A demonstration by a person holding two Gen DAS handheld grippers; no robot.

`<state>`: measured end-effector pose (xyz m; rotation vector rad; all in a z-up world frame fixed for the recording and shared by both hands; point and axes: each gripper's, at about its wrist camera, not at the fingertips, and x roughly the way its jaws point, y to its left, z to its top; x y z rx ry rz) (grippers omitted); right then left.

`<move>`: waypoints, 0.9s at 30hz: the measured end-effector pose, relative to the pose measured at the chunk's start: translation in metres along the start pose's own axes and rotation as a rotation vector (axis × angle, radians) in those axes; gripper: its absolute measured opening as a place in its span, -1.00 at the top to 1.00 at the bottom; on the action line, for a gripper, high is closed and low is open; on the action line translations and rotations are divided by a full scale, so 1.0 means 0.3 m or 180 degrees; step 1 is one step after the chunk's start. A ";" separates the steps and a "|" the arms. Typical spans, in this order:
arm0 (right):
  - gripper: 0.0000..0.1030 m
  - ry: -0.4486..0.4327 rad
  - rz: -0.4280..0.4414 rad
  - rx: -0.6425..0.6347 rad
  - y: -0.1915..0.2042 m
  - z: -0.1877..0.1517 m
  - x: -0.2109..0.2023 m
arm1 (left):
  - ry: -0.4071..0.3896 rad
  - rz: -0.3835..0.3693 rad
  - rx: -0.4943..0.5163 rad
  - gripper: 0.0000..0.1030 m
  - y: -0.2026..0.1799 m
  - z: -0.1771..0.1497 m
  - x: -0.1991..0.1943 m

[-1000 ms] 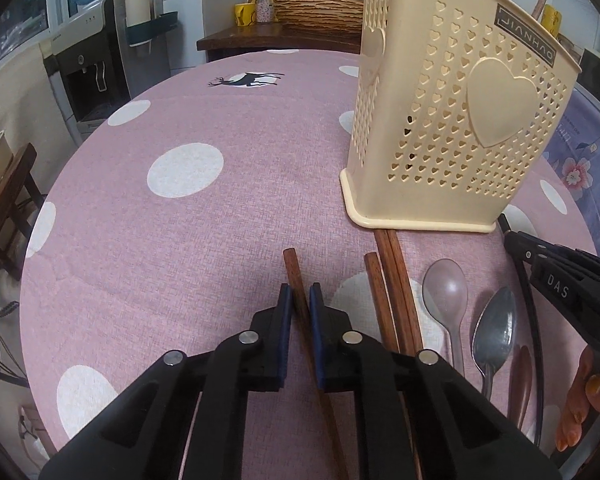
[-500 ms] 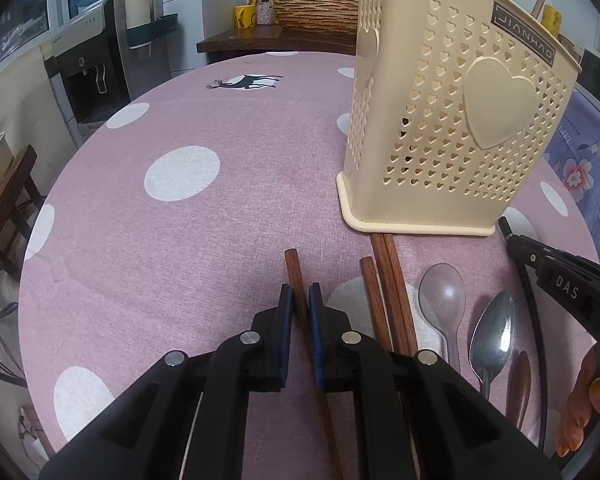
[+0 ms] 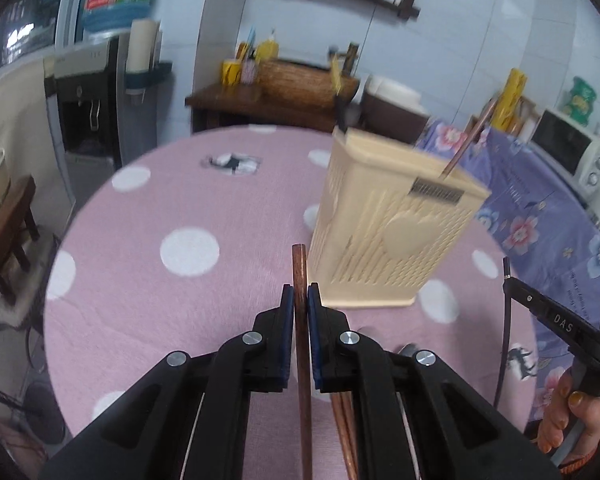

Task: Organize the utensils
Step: 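Carry both chopsticks over the cream holder and open both tools to drop them in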

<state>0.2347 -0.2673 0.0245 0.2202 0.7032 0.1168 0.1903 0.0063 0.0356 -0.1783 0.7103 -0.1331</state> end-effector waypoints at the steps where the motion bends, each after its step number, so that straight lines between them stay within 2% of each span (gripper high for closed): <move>1: 0.84 -0.0062 0.0015 -0.0015 0.000 0.010 -0.030 | -0.0061 -0.0009 0.0022 0.84 -0.003 0.014 -0.026; 6: 0.84 -0.0376 0.0048 -0.0127 -0.008 0.062 -0.188 | -0.0337 -0.0039 0.0064 0.84 0.003 0.077 -0.144; 10: 0.84 -0.0498 0.0041 -0.0175 -0.005 0.085 -0.256 | -0.0477 -0.0001 0.0085 0.84 0.012 0.100 -0.181; 27: 0.84 -0.0513 -0.0001 -0.0341 0.041 0.108 -0.277 | -0.0578 -0.0001 0.0072 0.84 0.049 0.130 -0.214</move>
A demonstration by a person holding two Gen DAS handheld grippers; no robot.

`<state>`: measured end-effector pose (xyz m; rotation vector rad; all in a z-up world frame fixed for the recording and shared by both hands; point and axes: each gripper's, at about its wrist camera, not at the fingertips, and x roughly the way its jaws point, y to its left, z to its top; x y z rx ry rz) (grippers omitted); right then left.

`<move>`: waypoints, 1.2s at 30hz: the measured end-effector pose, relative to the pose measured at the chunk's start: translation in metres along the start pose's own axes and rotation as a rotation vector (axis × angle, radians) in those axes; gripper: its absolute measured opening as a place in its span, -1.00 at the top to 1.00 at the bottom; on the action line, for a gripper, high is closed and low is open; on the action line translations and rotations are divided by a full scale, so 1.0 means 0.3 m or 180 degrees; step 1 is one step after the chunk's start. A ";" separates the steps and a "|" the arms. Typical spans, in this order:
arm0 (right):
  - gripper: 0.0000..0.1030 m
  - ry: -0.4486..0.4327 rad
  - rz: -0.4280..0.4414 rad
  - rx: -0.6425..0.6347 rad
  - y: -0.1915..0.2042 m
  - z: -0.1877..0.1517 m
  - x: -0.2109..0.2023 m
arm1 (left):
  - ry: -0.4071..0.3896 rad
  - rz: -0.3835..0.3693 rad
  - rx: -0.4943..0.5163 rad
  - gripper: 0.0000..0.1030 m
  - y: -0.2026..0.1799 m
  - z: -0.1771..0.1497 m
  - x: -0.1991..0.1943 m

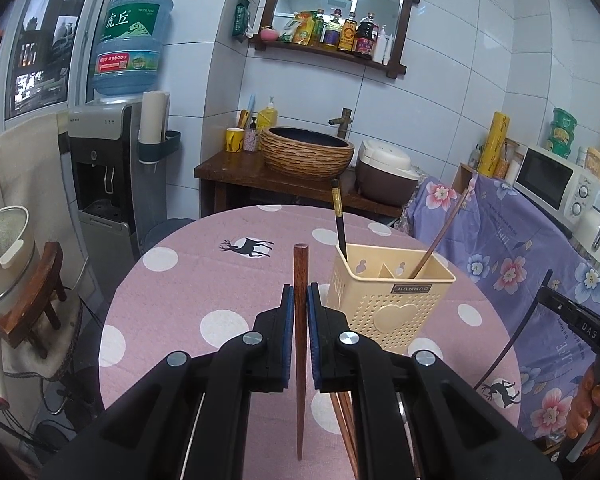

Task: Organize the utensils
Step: 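Carry both chopsticks over the cream holder and open both tools to drop them in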

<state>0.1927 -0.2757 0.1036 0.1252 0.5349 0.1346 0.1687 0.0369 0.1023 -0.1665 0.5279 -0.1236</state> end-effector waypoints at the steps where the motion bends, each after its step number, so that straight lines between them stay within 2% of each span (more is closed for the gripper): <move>1: 0.84 -0.0016 -0.0007 -0.0008 0.001 0.005 -0.004 | -0.0010 -0.0005 -0.0009 0.84 0.001 0.006 -0.003; 6: 0.84 -0.0057 -0.0010 -0.0059 0.013 0.049 -0.015 | -0.0071 -0.0013 0.0014 0.85 -0.001 0.052 -0.014; 10: 0.84 -0.0195 -0.0030 -0.0138 0.036 0.144 -0.037 | -0.0206 0.0020 0.0059 0.85 -0.016 0.138 -0.033; 20: 0.84 -0.0543 0.0127 -0.0103 0.126 0.518 -0.128 | -0.0645 -0.0056 0.0098 0.85 -0.129 0.469 -0.123; 21: 0.84 -0.0574 0.0174 -0.0064 0.138 0.548 -0.132 | -0.0683 -0.0086 0.0096 0.97 -0.148 0.495 -0.128; 23: 0.84 -0.0661 0.0181 -0.0052 0.166 0.587 -0.131 | -0.0744 -0.0127 0.0093 0.97 -0.183 0.527 -0.127; 26: 0.84 -0.0693 0.0143 -0.0083 0.214 0.599 -0.091 | -0.0773 -0.0151 0.0120 0.97 -0.234 0.545 -0.097; 29: 0.84 -0.0575 0.0145 -0.0076 0.239 0.556 -0.006 | -0.0689 -0.0138 0.0119 0.97 -0.257 0.524 -0.033; 36: 0.84 -0.0196 0.0212 0.0077 0.226 0.418 0.188 | -0.0505 -0.0070 -0.0029 0.97 -0.167 0.445 0.032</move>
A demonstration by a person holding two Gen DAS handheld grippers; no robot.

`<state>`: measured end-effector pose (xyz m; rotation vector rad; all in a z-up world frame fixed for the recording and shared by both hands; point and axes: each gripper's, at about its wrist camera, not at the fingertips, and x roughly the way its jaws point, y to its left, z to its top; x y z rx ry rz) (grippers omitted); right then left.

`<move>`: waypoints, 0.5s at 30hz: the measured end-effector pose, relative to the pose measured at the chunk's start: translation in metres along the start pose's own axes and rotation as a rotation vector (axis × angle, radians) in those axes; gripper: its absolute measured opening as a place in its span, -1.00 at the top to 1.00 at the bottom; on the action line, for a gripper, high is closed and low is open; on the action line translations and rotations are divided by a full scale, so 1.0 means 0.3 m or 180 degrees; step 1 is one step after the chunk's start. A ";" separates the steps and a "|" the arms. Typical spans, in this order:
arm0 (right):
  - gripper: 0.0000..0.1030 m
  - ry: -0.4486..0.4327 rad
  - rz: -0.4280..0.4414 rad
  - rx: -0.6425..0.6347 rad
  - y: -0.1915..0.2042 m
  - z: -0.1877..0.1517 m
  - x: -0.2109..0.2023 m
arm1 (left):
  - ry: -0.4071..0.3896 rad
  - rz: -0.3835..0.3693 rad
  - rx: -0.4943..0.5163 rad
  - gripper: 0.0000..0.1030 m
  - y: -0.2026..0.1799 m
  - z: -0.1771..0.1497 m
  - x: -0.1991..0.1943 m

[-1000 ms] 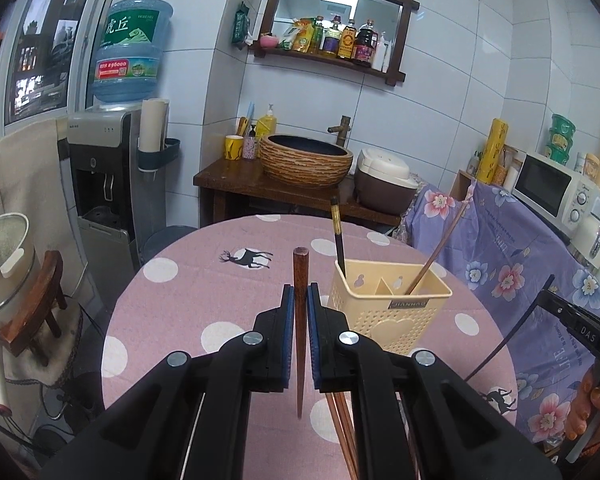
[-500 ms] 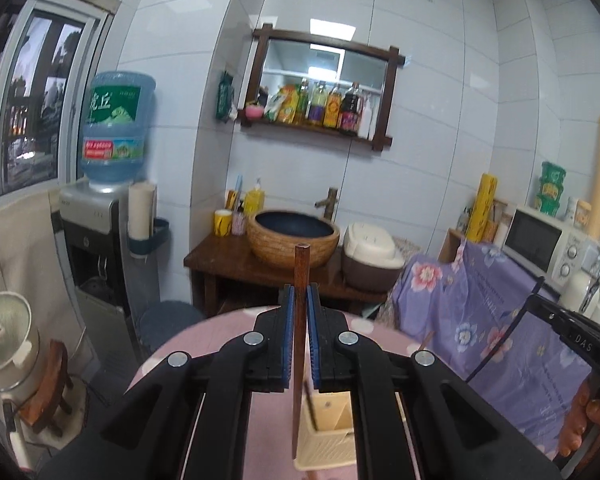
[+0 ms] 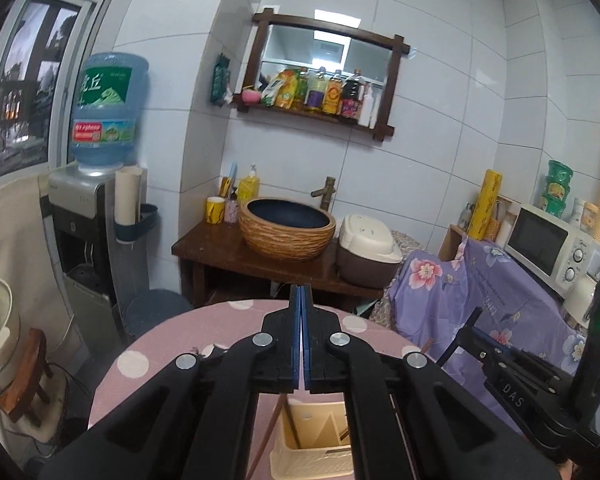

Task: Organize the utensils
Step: 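Carry both chopsticks over the cream holder and open both tools to drop them in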

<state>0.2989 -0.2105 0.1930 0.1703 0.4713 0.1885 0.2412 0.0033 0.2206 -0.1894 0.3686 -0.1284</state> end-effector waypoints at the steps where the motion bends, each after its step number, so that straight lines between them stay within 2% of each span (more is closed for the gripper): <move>1: 0.84 0.0037 0.0001 0.0006 -0.002 -0.017 0.014 | 0.0035 0.0006 -0.0023 0.97 0.020 -0.012 0.004; 7: 0.84 0.0211 0.0015 0.0030 -0.007 -0.112 0.078 | 0.0215 0.0061 0.0032 0.96 0.098 -0.098 0.024; 11: 0.84 0.0250 0.0011 0.0079 -0.021 -0.153 0.097 | 0.0476 0.0014 0.0016 0.90 0.135 -0.185 0.071; 14: 0.84 0.0241 0.0012 0.0133 -0.035 -0.159 0.092 | 0.0610 0.0004 -0.0016 0.75 0.157 -0.248 0.104; 15: 0.84 0.0244 0.0011 0.0141 -0.038 -0.158 0.092 | 0.0642 -0.0002 -0.0018 0.59 0.163 -0.270 0.112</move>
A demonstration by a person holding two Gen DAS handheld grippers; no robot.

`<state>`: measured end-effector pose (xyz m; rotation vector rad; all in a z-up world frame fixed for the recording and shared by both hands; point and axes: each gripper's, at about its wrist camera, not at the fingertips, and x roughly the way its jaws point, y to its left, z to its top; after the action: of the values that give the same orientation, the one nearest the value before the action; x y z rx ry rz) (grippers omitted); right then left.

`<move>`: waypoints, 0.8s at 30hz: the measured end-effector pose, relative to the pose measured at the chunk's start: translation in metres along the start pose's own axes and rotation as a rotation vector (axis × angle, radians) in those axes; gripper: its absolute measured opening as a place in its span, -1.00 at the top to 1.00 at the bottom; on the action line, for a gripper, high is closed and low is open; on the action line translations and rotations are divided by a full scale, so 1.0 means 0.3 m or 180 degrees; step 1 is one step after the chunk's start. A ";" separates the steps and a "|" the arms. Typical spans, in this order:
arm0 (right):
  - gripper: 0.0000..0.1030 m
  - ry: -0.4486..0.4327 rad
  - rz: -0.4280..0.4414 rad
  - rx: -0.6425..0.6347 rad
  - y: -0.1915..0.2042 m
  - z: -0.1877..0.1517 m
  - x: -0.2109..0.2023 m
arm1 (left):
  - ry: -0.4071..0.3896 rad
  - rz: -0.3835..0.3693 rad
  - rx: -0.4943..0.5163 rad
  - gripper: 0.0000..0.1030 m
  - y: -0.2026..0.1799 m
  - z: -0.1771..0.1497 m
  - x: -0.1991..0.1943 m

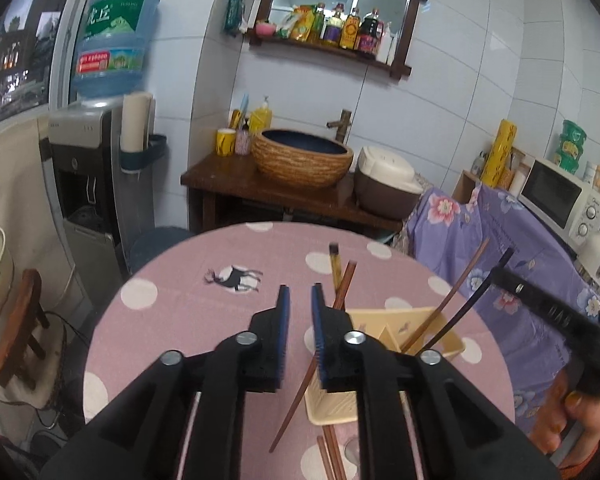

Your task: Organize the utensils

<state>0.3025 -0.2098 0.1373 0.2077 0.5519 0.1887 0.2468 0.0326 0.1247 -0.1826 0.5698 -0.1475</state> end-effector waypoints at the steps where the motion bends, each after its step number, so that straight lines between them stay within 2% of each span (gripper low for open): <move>1: 0.84 0.0001 -0.0005 0.0004 -0.003 0.000 -0.001 | 0.0026 -0.0011 0.0011 0.41 0.003 -0.016 0.009; 3: 0.84 -0.0007 -0.0008 0.0027 -0.011 -0.003 -0.004 | 0.0053 -0.0028 0.0052 0.22 0.005 -0.047 0.020; 8: 0.83 -0.0064 -0.0043 -0.0005 -0.022 -0.014 -0.018 | 0.0044 -0.0067 0.0212 -0.08 0.009 -0.104 0.030; 10: 0.75 -0.0065 -0.0020 0.0007 -0.029 -0.022 -0.026 | 0.0058 -0.0077 0.0309 -0.10 0.007 -0.131 0.038; 12: 0.45 -0.0077 0.0010 0.0026 -0.032 -0.035 -0.038 | 0.0066 -0.0080 0.0394 -0.11 0.009 -0.158 0.047; 13: 0.19 -0.0107 0.0003 0.0017 -0.032 -0.042 -0.046 | 0.0072 -0.0092 0.0429 -0.11 0.011 -0.174 0.053; 14: 0.10 -0.0149 -0.0025 -0.0013 -0.028 -0.051 -0.057 | 0.0082 -0.0109 0.0455 -0.11 0.013 -0.187 0.060; 18: 0.10 -0.0287 -0.0164 -0.0236 -0.001 -0.092 -0.101 | 0.0122 -0.0154 0.0586 -0.10 0.013 -0.231 0.086; 24: 0.08 -0.0330 -0.0129 -0.0340 0.006 -0.163 -0.155 | 0.0240 -0.0199 0.0763 -0.06 0.009 -0.288 0.141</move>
<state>0.2373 -0.2119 0.1201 0.1019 0.4414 0.1666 0.2351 0.0159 0.0306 0.0381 0.6167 -0.2825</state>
